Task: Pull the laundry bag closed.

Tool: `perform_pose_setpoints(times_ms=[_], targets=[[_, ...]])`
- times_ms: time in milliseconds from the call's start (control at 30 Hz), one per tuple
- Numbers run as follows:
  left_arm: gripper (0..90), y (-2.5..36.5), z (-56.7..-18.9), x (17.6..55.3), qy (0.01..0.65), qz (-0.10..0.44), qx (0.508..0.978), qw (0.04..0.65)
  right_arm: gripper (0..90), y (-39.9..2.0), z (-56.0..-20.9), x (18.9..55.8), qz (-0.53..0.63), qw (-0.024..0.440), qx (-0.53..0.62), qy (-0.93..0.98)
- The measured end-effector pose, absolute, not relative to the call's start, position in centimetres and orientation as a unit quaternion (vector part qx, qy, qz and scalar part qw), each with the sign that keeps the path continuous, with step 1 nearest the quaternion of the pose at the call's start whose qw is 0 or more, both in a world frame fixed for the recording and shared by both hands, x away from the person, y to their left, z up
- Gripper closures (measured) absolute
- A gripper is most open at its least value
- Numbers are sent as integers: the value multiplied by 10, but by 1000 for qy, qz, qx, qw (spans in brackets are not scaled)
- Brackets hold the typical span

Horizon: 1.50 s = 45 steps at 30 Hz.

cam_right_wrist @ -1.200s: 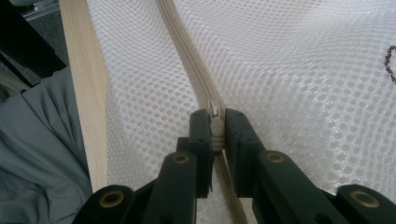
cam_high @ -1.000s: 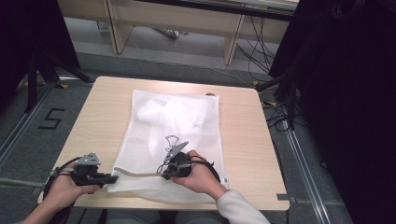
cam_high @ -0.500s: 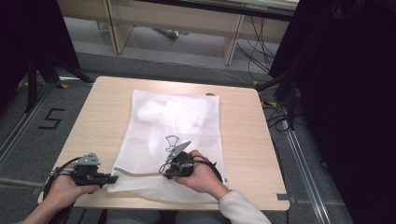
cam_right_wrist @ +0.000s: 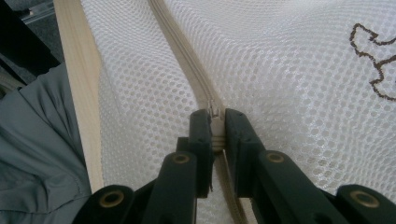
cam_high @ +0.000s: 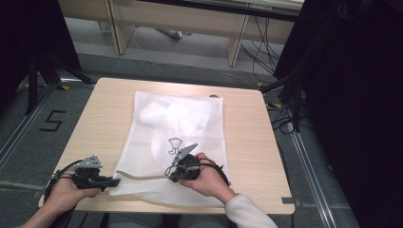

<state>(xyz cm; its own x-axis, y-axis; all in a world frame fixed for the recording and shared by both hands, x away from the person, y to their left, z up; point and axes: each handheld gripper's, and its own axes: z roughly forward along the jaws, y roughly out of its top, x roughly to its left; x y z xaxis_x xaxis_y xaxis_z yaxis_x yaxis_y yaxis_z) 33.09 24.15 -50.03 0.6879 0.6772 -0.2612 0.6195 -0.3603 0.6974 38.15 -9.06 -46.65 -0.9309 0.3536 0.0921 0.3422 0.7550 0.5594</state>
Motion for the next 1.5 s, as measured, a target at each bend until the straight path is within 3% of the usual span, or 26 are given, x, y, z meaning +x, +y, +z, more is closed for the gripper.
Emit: perform_pose_setpoints(times_ms=[1500], targets=[[857, 242, -501, 331, 400, 34, 822, 404, 824, -104, -462, 382, 297, 14, 197, 934]])
